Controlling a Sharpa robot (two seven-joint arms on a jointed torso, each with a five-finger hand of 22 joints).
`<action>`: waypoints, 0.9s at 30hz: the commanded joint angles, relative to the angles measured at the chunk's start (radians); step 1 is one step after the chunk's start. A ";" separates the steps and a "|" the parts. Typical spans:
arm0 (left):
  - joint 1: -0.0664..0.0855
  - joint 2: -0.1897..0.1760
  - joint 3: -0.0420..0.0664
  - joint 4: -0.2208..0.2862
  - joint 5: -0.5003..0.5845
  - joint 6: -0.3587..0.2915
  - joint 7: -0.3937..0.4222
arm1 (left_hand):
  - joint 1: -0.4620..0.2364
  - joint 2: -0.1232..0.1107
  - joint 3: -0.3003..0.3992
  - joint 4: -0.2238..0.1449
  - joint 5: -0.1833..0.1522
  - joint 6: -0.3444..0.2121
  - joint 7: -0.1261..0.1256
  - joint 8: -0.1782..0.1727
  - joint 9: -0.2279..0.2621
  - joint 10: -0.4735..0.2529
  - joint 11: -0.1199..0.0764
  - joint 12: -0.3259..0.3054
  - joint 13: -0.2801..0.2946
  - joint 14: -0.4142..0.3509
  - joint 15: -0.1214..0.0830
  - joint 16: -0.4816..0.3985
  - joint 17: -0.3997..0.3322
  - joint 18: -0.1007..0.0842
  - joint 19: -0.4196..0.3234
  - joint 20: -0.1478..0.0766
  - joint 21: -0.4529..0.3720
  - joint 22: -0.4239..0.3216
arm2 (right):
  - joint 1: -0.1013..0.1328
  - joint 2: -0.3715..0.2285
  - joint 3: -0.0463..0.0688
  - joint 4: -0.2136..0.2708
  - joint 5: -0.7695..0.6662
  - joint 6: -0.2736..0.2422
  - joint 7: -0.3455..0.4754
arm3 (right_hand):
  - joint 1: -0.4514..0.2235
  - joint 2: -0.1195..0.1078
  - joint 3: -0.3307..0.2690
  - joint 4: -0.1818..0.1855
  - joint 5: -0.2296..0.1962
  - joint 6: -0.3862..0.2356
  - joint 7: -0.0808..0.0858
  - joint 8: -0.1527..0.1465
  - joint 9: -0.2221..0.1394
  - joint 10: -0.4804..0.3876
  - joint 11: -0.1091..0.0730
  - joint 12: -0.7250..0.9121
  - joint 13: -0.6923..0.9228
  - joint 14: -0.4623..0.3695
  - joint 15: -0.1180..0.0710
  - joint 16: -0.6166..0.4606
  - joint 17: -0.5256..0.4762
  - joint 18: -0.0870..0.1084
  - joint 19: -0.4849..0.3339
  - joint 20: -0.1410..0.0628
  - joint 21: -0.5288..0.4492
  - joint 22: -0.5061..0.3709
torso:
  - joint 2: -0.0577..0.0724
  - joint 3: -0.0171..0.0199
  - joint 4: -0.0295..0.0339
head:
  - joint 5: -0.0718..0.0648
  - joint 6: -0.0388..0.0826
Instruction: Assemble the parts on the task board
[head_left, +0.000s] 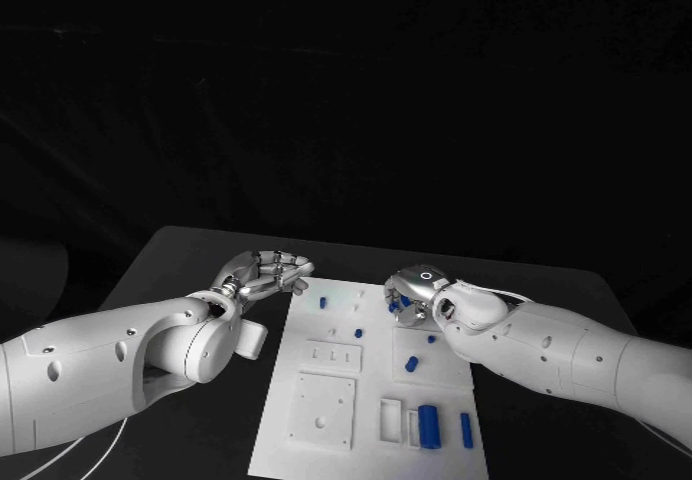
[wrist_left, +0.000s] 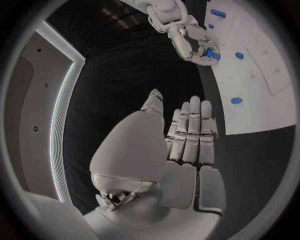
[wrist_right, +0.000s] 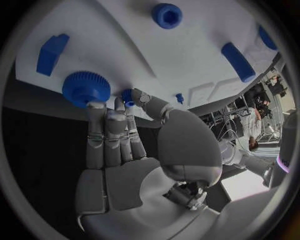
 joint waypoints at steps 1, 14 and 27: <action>0.002 0.002 0.001 0.002 -0.005 0.009 0.008 | -0.003 -0.004 -0.007 -0.001 0.000 0.001 0.011 -0.006 -0.001 -0.009 0.000 -0.005 -0.001 0.000 0.007 -0.004 0.002 0.018 -0.002 0.002 -0.003 0.004 | -0.001 -0.004 0.000 0.011 -0.032 -0.067 -0.050 | 0.001 0.007 0.005 0.000 0.003 0.008 -0.002 0.006 0.012 0.051 -0.007 0.006 0.003 -0.012 -0.020 0.006 -0.001 0.064 0.002 -0.005 0.008 0.025 | 0.001 -0.0011 -0.0017 | 0.001 0.005; 0.002 0.006 0.001 -0.001 -0.005 0.009 0.008 | -0.004 -0.004 -0.007 -0.001 0.000 0.001 0.011 -0.007 -0.002 -0.010 0.000 -0.007 -0.002 0.000 0.008 -0.005 0.002 0.018 -0.002 0.002 -0.003 0.004 | 0.016 0.027 0.017 0.030 -0.103 -0.152 -0.095 | 0.003 -0.007 0.017 0.002 0.003 0.016 -0.006 0.006 0.019 0.056 -0.009 0.001 0.009 -0.013 -0.022 0.012 -0.006 0.064 0.001 -0.009 0.020 0.024 | 0.003 -0.0026 -0.0021 | 0.002 0.020; 0.002 0.016 0.004 -0.002 -0.006 0.005 0.011 | -0.004 -0.005 -0.007 -0.001 0.000 0.001 0.011 -0.009 -0.003 -0.009 0.000 -0.009 -0.002 -0.005 0.009 -0.011 0.002 0.018 -0.006 0.003 -0.005 0.004 | 0.015 0.090 0.017 -0.014 -0.124 -0.151 -0.093 | 0.006 -0.017 0.024 0.009 0.003 0.019 -0.007 0.004 0.022 0.058 -0.009 -0.003 0.011 -0.014 -0.022 0.015 -0.009 0.064 -0.001 -0.009 0.026 0.023 | 0.004 -0.0064 0.0004 | 0.004 0.022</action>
